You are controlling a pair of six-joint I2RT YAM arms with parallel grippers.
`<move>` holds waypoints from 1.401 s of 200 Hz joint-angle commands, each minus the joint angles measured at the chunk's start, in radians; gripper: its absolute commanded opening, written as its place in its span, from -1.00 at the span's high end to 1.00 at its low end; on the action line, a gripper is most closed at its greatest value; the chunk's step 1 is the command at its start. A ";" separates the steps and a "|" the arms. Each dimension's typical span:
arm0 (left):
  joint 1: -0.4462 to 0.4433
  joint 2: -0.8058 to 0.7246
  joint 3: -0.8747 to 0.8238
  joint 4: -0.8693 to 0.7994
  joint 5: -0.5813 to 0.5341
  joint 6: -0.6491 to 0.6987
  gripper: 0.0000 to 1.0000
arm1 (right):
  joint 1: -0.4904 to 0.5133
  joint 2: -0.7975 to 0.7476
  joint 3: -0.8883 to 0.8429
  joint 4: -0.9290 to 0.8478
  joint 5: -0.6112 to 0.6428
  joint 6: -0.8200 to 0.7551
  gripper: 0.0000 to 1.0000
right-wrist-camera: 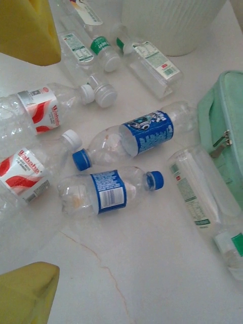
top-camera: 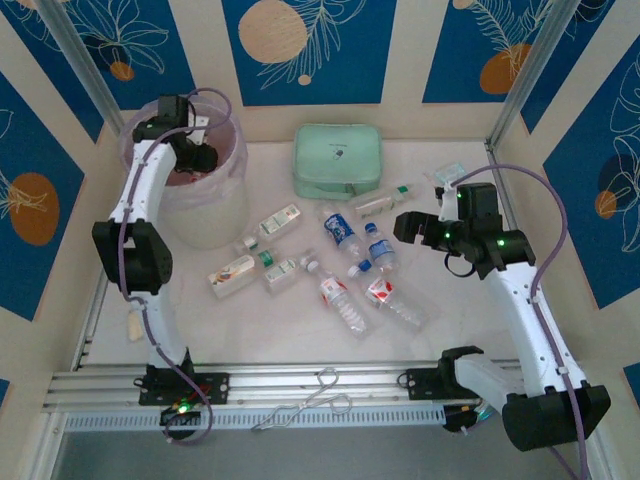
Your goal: Put the plastic bottles in the bin
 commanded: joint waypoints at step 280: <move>-0.232 -0.567 -0.172 0.103 -0.040 -0.209 -0.91 | 0.324 0.423 0.273 -0.346 0.147 -0.263 -0.84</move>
